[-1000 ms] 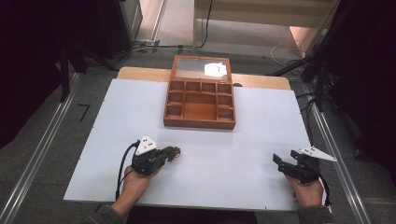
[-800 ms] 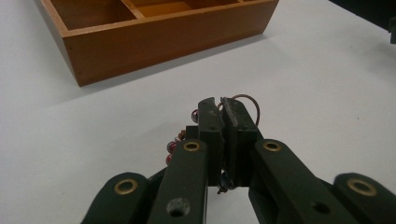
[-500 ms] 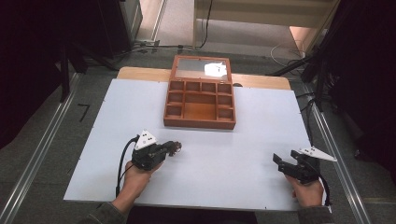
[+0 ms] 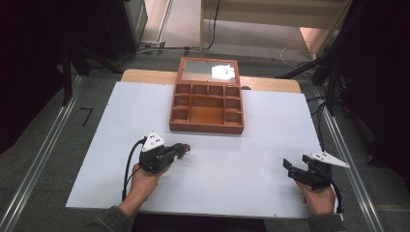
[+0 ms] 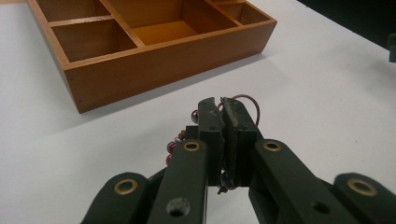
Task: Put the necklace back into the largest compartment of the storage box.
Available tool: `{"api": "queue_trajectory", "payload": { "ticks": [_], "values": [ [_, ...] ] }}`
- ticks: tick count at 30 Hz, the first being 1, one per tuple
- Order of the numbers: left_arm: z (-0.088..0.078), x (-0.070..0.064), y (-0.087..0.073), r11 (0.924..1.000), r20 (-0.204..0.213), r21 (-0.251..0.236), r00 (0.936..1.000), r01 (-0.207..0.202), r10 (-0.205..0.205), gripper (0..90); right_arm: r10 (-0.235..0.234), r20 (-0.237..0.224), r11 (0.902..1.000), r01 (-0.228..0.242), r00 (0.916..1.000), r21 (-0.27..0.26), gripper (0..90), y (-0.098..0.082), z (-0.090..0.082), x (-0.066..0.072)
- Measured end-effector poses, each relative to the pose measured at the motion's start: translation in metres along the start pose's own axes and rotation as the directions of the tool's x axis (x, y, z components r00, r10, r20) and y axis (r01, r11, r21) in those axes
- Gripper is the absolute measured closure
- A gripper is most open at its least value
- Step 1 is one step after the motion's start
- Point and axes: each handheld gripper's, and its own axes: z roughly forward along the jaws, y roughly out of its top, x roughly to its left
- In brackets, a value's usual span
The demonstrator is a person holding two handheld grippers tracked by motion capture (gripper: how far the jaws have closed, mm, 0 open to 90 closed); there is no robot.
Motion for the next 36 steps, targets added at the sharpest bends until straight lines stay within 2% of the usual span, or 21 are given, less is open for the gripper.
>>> {"api": "queue_trajectory", "payload": {
  "ticks": [9, 36],
  "values": [
    [0.005, 0.001, 0.006, 0.9999, -0.004, -0.008, 0.9999, 0.011, -0.011, 87.2, -0.001, -0.01, 0.9999, 0.001, 1.0, 0.015, 13.8, 0.0, 0.002, 0.0],
    [0.024, 0.005, 0.03, 0.9995, -0.024, -0.019, 0.9994, 0.025, -0.026, 87.2, 0.0, -0.015, 0.9995, 0.001, 0.9999, 0.032, 13.6, -0.001, 0.005, 0.001]
  ]
}}
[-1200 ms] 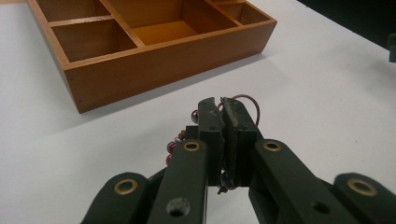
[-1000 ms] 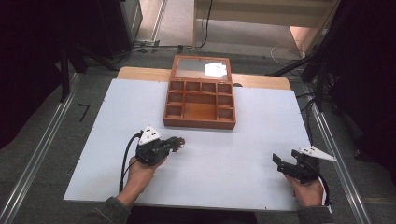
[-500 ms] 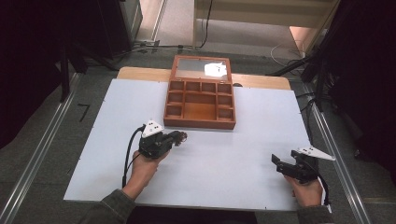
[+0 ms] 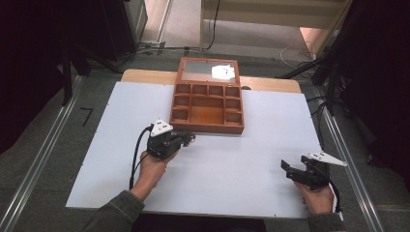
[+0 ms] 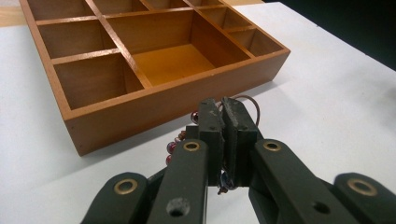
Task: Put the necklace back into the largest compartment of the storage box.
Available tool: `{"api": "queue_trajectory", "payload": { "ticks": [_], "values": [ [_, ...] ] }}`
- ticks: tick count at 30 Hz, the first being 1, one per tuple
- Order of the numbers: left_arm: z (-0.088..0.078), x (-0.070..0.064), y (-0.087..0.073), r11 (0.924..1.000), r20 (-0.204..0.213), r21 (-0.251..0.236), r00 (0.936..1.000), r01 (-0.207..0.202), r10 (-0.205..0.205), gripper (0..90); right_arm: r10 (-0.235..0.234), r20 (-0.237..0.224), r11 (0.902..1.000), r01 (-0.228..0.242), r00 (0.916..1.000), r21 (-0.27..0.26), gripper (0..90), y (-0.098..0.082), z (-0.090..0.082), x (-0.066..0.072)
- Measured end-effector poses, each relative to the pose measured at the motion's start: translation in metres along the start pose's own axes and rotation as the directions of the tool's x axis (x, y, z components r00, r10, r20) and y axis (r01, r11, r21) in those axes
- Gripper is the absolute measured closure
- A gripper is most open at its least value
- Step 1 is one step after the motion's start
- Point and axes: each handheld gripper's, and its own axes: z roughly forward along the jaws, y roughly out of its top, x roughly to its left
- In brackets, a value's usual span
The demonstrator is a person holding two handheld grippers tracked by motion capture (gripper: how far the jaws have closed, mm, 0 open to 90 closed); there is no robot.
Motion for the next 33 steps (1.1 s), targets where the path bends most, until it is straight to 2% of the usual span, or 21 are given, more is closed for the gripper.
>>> {"api": "queue_trajectory", "payload": {
  "ticks": [20, 33],
  "values": [
    [0.016, 0.001, 0.016, 1.0, -0.008, 0.005, 1.0, 0.001, -0.001, 87.2, -0.003, -0.007, 0.9999, 0.003, 1.0, 0.01, 13.7, 0.0, 0.001, 0.0],
    [0.026, 0.004, 0.028, 1.0, -0.031, 0.003, 0.9995, 0.002, -0.002, 87.2, -0.002, -0.007, 1.0, 0.002, 1.0, 0.009, 13.8, 0.0, 0.001, 0.0]
  ]
}}
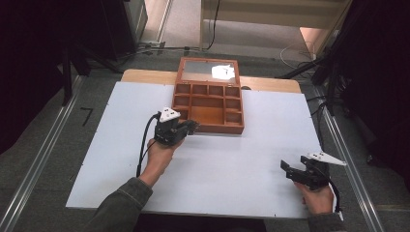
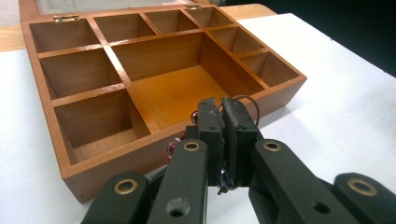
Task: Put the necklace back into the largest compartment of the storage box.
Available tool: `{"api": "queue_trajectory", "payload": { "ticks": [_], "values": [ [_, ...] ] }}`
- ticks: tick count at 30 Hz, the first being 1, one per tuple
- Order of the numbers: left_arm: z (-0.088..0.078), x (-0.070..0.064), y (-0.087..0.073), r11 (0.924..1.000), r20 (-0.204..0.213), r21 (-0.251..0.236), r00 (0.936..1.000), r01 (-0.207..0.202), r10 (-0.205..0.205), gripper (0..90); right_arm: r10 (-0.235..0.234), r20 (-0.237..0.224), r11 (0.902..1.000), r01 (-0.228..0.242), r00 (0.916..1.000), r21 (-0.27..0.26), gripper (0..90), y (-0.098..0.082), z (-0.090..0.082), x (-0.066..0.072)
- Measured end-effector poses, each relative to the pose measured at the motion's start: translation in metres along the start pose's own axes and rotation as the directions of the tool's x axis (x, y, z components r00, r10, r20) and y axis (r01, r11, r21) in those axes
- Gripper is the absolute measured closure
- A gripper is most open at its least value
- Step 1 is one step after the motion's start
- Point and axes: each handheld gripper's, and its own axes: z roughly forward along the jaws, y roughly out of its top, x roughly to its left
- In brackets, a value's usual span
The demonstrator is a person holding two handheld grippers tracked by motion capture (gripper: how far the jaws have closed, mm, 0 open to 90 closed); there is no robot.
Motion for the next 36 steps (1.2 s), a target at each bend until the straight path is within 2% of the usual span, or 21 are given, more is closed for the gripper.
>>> {"api": "queue_trajectory", "payload": {
  "ticks": [17, 36],
  "values": [
    [0.013, 0.0, 0.011, 0.9999, -0.015, 0.002, 0.9998, 0.011, -0.011, 87.2, 0.003, -0.004, 1.0, -0.003, 1.0, -0.002, 13.9, 0.0, 0.0, 0.0],
    [0.038, -0.002, 0.026, 1.0, -0.039, 0.005, 0.9992, -0.004, 0.004, 87.2, 0.002, -0.011, 1.0, -0.002, 0.9999, -0.002, 14.0, 0.0, 0.0, 0.0]
  ]
}}
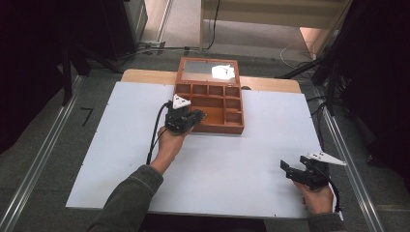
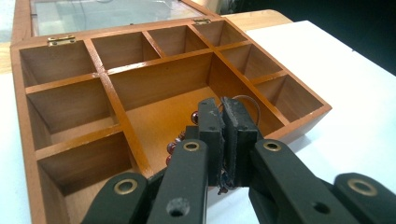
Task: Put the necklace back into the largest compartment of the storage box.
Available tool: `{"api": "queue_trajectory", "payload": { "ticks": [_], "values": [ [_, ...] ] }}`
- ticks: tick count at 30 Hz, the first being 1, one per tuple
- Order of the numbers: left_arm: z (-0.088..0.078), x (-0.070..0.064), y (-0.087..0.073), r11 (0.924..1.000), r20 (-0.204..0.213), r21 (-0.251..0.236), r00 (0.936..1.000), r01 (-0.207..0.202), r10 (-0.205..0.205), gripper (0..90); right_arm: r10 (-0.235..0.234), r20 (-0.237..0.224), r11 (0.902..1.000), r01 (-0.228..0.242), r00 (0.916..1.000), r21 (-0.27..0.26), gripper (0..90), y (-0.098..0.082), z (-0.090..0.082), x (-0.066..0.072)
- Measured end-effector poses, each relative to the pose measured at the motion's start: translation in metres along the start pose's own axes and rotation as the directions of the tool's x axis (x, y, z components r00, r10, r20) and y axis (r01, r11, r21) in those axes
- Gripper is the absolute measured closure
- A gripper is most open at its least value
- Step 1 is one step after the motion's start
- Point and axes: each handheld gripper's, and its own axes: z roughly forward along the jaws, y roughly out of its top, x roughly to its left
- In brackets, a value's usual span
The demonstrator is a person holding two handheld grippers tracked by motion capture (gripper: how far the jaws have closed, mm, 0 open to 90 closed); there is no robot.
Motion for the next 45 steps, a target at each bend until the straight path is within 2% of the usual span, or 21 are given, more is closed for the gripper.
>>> {"api": "queue_trajectory", "payload": {
  "ticks": [9, 17, 21, 32, 40, 42, 45],
  "values": [
    [0.013, 0.004, 0.004, 0.9999, -0.023, 0.0, 0.9997, 0.01, -0.01, 87.2, -0.003, -0.004, 1.0, 0.003, 1.0, 0.002, 14.0, 0.0, 0.001, 0.0],
    [0.022, 0.005, 0.008, 1.0, -0.038, 0.002, 0.9993, 0.004, -0.004, 87.2, -0.001, -0.007, 1.0, 0.001, 1.0, 0.003, 14.0, 0.0, 0.001, 0.0],
    [0.027, 0.006, 0.011, 0.9999, -0.037, 0.001, 0.9992, 0.017, -0.017, 87.2, 0.001, -0.008, 1.0, -0.001, 1.0, 0.004, 14.0, 0.0, 0.001, 0.0],
    [0.047, 0.01, 0.009, 0.9993, -0.074, 0.034, 0.9972, 0.015, -0.012, 87.0, 0.002, -0.013, 1.0, -0.002, 0.9999, 0.006, 14.0, -0.001, 0.001, -0.001],
    [0.054, 0.013, 0.006, 0.9985, -0.068, 0.049, 0.9974, 0.025, -0.022, 86.2, 0.006, -0.015, 0.9999, -0.006, 0.9999, 0.009, 14.0, -0.001, 0.001, -0.001],
    [0.055, 0.014, 0.006, 0.9985, -0.061, 0.047, 0.9978, 0.029, -0.026, 81.7, 0.004, -0.015, 1.0, -0.004, 0.9999, 0.009, 14.1, -0.001, 0.001, -0.001],
    [0.054, 0.011, 0.007, 0.999, -0.07, 0.034, 0.9971, 0.03, -0.027, 64.0, 0.003, -0.016, 0.9999, -0.003, 0.9999, 0.01, 14.1, -0.001, 0.001, -0.001]
  ]
}}
